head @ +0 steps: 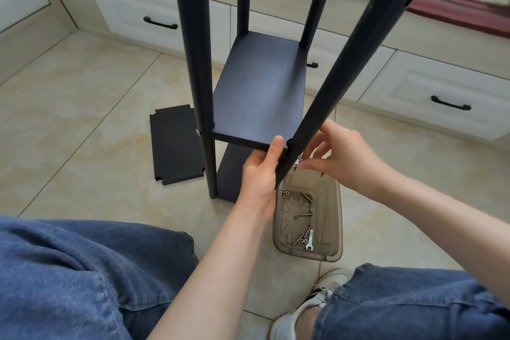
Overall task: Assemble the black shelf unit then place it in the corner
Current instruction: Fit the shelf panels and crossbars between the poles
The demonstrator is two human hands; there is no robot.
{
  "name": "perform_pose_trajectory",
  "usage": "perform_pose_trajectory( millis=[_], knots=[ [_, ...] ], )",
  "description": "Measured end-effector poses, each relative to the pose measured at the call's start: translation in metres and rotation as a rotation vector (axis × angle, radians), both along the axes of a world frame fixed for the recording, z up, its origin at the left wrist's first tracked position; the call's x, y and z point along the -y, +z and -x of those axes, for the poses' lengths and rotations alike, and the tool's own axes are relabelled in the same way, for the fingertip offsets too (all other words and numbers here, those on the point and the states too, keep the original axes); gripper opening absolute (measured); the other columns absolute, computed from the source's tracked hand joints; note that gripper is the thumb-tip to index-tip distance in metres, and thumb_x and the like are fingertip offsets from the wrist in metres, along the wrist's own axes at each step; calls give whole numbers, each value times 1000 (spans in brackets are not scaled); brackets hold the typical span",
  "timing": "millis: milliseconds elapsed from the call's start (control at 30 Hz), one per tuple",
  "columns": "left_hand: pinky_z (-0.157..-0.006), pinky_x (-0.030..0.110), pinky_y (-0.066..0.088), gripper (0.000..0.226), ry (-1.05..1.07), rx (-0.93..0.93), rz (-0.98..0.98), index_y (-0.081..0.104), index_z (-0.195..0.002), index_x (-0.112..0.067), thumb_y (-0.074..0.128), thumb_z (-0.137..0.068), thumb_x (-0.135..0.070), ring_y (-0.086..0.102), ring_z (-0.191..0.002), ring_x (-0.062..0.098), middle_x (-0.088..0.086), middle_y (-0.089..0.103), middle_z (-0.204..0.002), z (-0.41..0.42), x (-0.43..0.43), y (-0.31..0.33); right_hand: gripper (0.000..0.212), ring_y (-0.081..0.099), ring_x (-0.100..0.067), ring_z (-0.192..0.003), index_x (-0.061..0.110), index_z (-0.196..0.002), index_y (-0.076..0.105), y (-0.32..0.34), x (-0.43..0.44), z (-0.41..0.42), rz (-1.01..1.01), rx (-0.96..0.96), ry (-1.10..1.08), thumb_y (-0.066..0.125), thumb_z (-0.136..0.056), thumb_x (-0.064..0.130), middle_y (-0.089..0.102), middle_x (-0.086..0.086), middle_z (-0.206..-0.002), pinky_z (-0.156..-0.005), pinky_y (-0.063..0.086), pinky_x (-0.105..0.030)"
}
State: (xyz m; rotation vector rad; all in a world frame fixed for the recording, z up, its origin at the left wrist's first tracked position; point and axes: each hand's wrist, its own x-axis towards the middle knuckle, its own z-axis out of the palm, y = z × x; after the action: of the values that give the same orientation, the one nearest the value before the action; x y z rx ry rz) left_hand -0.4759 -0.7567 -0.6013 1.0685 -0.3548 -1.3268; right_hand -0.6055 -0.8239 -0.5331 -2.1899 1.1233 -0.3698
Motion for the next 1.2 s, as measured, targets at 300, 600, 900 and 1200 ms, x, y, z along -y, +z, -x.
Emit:
perform_pose_trajectory(
  millis=[300,600,900,1200],
  knots=[
    [-74,18,55,29,44,21,4,79,-85,-32,70,-74,-58,73,-90,19,8,77,-95,2,1,3,66,67,-5,-79,60,-112,40,1,0,1,-31,14,96,75,-85,10,71,8,-81,-79,57,-36],
    [-73,19,55,21,27,35,-3,79,-76,-38,67,-75,-56,74,-85,15,2,77,-90,2,2,6,59,65,-2,-76,61,-107,39,-1,2,2,59,-38,100,77,-85,21,70,14,-81,-74,57,-33],
    [-75,20,55,23,33,26,-1,79,-77,-38,67,-75,-57,74,-89,16,3,78,-94,2,1,6,44,62,-1,-77,45,-112,47,-2,7,3,8,-25,124,70,-90,14,63,17,-88,-71,56,-29],
    [-70,14,53,33,61,15,14,76,-94,-26,68,-77,-54,74,-88,12,2,78,-97,0,2,4,45,55,-10,-79,51,-94,45,-7,5,0,101,3,121,71,-89,15,55,16,-86,-65,43,-9]
  ],
)
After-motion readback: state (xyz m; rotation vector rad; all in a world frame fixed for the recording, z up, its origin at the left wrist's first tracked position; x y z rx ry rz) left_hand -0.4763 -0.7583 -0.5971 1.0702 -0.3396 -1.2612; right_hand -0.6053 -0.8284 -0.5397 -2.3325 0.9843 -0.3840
